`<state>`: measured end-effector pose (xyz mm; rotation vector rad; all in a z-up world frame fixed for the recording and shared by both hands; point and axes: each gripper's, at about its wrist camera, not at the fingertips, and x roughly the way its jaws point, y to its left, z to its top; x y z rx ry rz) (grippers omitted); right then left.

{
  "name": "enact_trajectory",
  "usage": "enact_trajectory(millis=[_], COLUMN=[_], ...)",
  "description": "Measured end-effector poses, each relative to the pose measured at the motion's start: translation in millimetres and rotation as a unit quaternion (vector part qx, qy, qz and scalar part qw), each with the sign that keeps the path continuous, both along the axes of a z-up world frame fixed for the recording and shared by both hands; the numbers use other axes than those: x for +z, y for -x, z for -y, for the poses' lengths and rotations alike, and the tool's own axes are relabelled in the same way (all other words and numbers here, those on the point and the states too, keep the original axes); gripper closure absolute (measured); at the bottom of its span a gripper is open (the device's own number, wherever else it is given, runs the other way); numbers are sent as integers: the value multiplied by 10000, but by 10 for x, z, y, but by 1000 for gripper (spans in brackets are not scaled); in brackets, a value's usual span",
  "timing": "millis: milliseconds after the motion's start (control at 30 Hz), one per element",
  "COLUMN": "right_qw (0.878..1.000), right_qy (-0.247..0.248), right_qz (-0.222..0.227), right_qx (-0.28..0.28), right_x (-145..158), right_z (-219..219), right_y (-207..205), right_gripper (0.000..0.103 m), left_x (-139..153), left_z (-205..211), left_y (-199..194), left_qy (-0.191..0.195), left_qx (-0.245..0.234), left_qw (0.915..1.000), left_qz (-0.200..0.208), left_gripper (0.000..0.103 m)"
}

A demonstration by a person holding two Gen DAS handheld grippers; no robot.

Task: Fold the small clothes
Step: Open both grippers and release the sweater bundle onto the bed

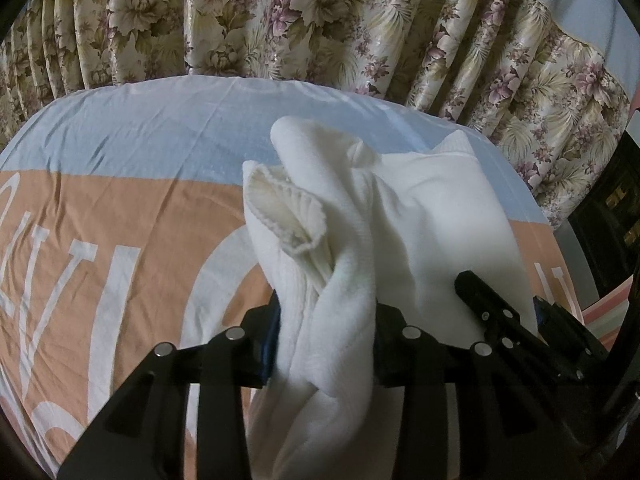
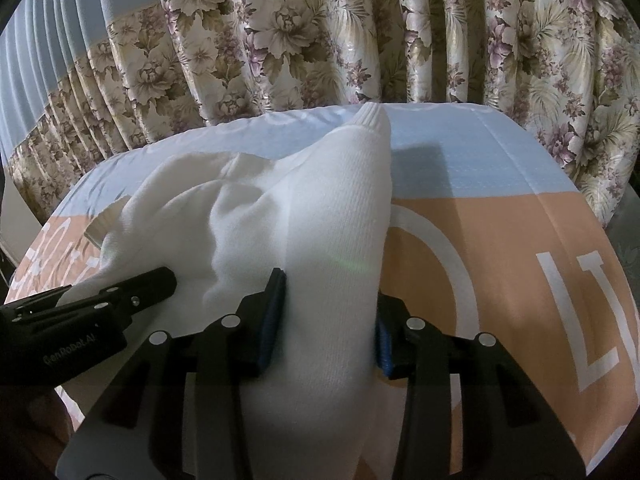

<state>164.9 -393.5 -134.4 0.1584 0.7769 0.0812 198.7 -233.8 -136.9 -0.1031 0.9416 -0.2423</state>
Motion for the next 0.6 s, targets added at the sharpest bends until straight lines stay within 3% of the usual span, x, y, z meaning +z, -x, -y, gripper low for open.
enact_trajectory(millis=[200, 333, 467, 600], right_qw=[10000, 9994, 9992, 9983], right_qy=[32, 99, 104, 351], right_qz=[14, 9, -31, -26], right_qx=[-52, -337, -389, -460], right_x=[-8, -4, -6, 34], right_z=[34, 89, 110, 107], right_y=[15, 24, 46, 161], right_gripper=[59, 18, 13, 7], left_x=[-1, -9, -31, 50], left_z=[3, -120, -232, -286], left_y=[-10, -23, 21, 162], left_qy=[2, -11, -115, -396], left_qx=[5, 268, 270, 159], left_qw=[10000, 9996, 9996, 9984], left_qz=[-35, -63, 28, 374], left_gripper=[60, 24, 15, 14])
